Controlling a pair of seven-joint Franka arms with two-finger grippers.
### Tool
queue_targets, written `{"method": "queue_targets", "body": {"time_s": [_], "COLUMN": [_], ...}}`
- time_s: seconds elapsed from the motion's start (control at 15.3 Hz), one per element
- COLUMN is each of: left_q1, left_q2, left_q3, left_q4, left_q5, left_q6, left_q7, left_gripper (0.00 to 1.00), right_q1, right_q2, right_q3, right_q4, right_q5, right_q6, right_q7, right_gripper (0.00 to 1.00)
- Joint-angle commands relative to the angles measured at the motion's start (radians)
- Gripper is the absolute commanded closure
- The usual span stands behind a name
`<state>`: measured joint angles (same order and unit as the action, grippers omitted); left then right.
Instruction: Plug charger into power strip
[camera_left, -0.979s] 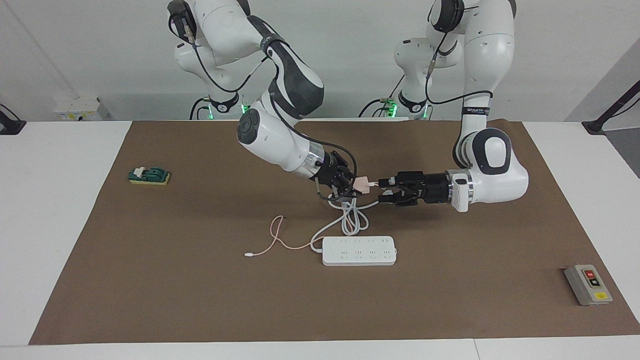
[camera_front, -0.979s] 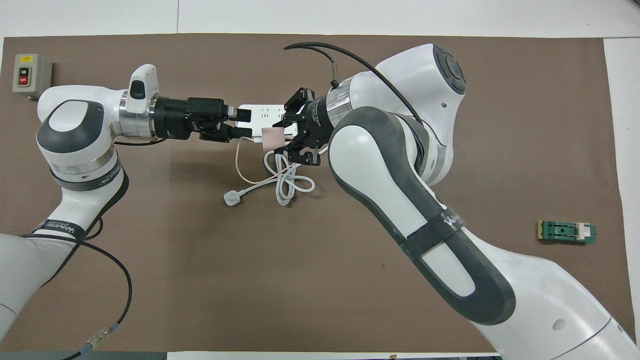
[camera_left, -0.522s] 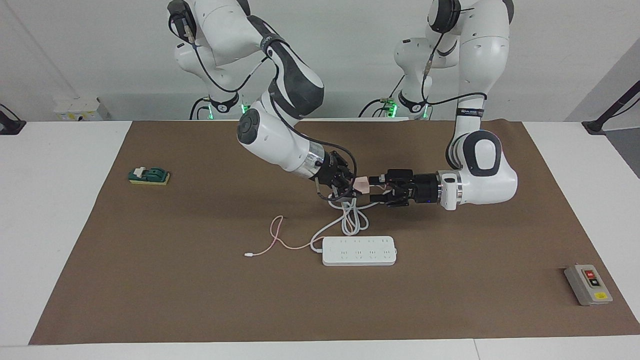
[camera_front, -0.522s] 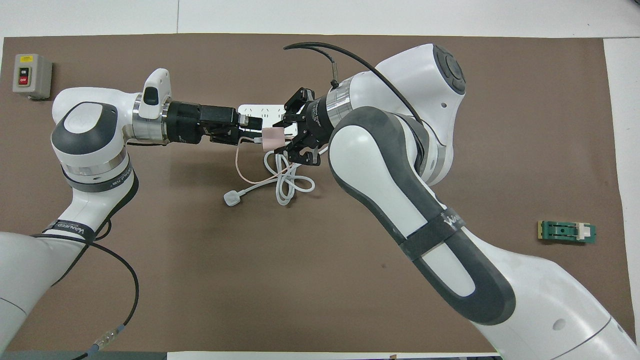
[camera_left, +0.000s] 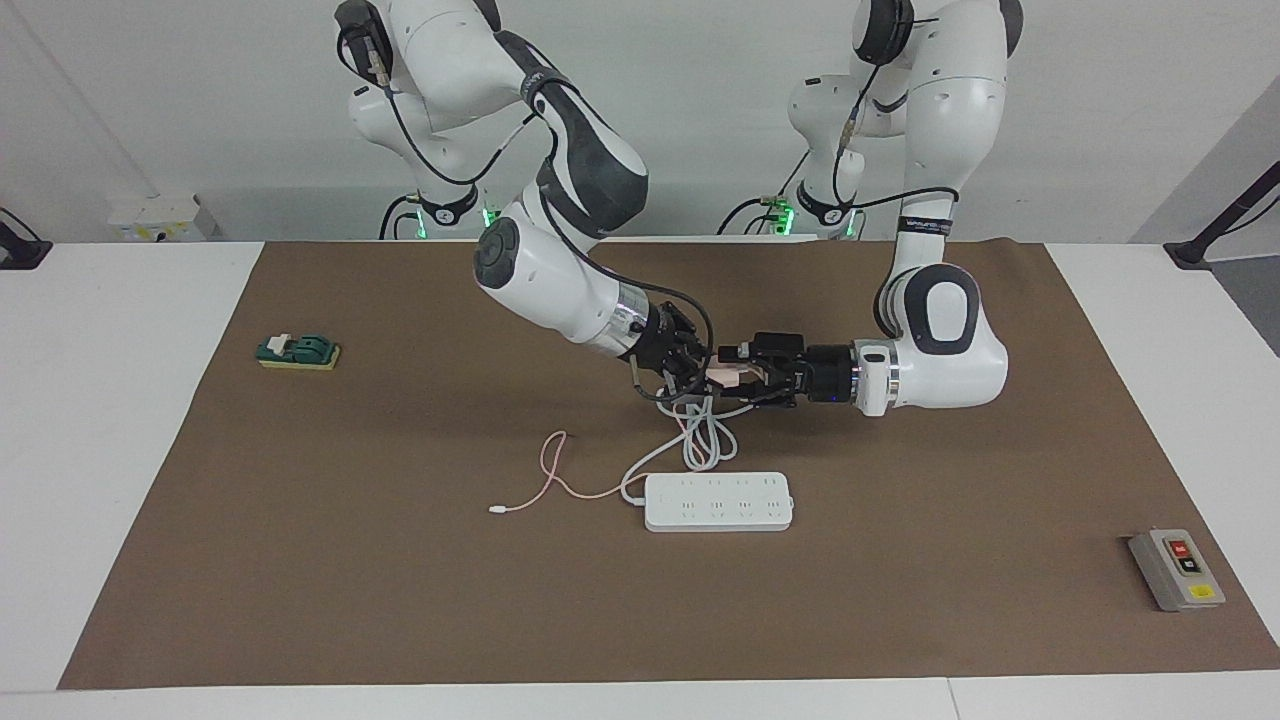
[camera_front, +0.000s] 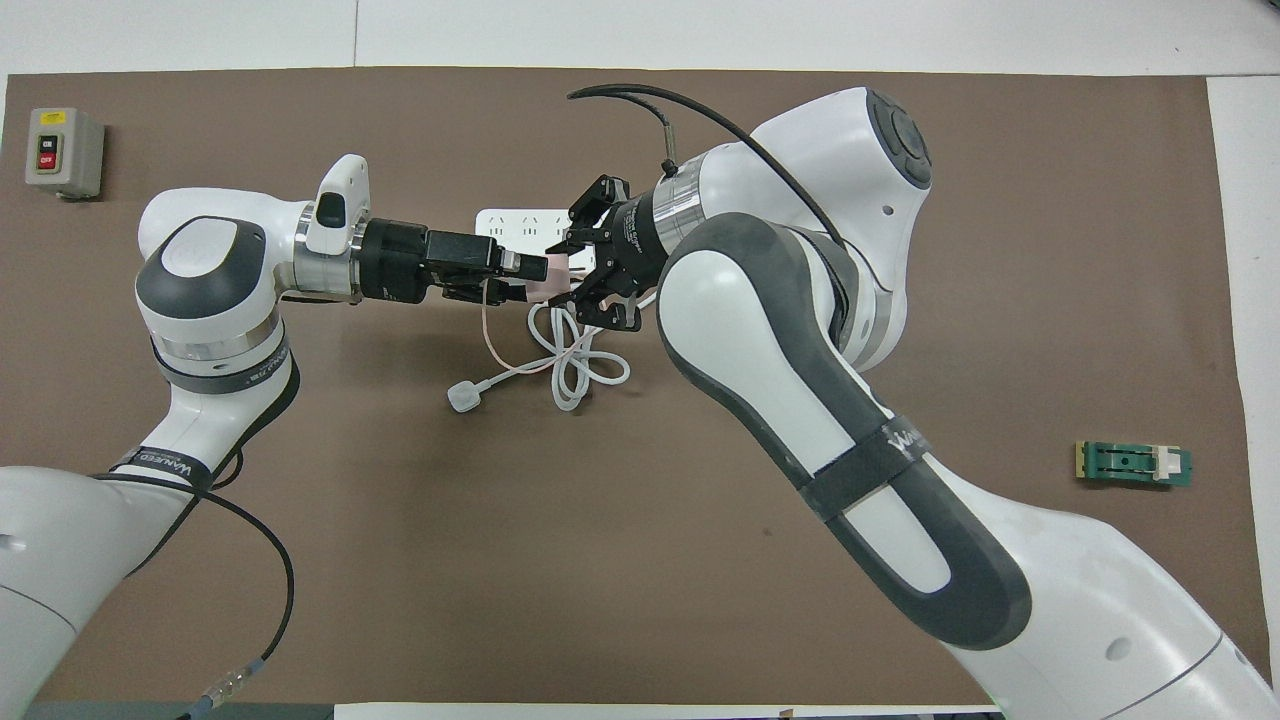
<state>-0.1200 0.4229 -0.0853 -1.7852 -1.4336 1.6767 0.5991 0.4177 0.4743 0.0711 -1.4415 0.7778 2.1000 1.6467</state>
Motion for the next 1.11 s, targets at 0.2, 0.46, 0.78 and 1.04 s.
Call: {"method": "queue_targets", "body": {"time_s": [0.2,0.46,0.78,1.04], "left_q1": [0.005,0.014,0.026,0.051], "left_q2": [-0.027,-0.027,-0.029,-0.024], "left_q3": [0.012,0.012,0.015,0.022], "left_q4": [-0.031,-0.029,-0.031,-0.004], "left_q5": [-0.031,-0.03,-0.028,-0.013], "left_q6": [-0.023,-0.04,-0.035,-0.038], "left_q7": [0.019,0.021,0.008,-0.013], "left_gripper": [0.22,0.56,0.91,1.0], "right_q1": [-0.004,-0.004,-0.004,-0.008], "right_q2": [-0.011,-0.011,-0.011,-0.011], "right_q3": [0.006,0.006,0.006,0.007], "right_q4": [0.0,0.0,0.0,0.0], "right_q5": [-0.026,-0.026,-0.025,-0.022], "right_q6": [-0.002,0.0,0.012,0.011], "right_q7": [0.036,0.036,0.038,0.041], "right_gripper": [1.0,1.0,1.0,1.0]}}
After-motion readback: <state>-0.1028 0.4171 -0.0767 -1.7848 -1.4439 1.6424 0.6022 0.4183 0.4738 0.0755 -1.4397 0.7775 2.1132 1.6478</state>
